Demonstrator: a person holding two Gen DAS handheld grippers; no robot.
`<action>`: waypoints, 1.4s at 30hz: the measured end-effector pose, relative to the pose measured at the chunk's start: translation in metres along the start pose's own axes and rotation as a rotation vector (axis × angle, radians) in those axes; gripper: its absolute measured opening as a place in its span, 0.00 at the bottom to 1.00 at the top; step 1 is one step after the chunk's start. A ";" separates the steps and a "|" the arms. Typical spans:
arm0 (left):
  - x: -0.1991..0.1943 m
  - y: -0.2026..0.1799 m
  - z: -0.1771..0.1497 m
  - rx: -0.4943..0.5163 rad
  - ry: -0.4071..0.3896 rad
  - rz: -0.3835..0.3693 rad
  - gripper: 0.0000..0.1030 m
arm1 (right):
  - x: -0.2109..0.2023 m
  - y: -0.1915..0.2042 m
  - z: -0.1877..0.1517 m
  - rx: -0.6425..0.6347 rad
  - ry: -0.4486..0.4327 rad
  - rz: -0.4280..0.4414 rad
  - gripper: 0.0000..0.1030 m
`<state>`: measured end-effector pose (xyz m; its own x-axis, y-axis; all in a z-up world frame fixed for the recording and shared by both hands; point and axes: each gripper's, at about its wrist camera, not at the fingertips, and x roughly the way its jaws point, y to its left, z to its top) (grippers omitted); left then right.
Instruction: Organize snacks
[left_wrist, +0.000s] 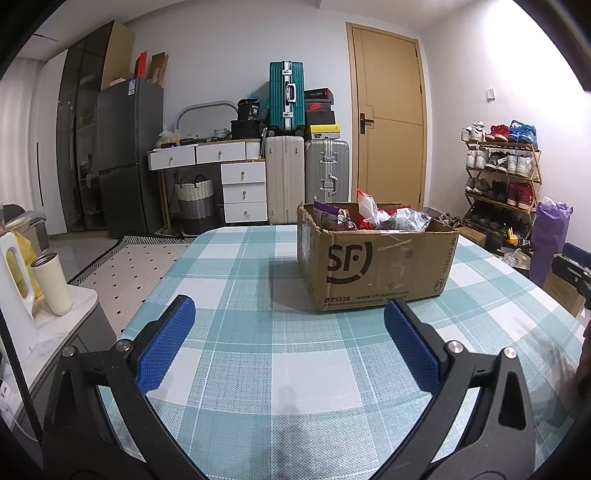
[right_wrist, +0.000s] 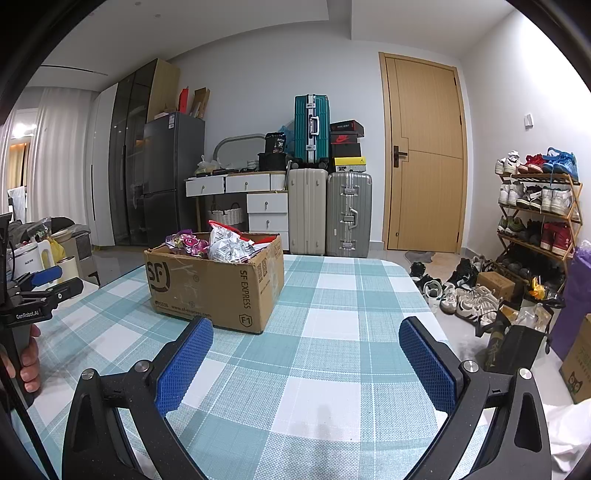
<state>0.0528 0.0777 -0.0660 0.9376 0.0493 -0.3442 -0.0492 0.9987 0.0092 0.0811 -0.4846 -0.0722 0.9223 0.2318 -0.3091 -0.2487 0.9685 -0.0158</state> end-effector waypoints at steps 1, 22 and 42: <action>0.000 0.000 0.000 0.000 -0.001 0.000 0.99 | -0.001 -0.001 0.000 0.000 0.000 0.000 0.99; 0.000 0.001 -0.002 -0.002 0.000 0.004 0.99 | 0.000 0.000 -0.001 0.000 -0.001 0.000 0.99; -0.003 0.002 -0.001 0.003 0.006 -0.004 0.99 | 0.000 0.000 -0.001 -0.001 -0.001 0.000 0.99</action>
<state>0.0494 0.0792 -0.0657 0.9355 0.0455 -0.3503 -0.0446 0.9989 0.0107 0.0806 -0.4850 -0.0732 0.9226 0.2318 -0.3083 -0.2489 0.9684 -0.0166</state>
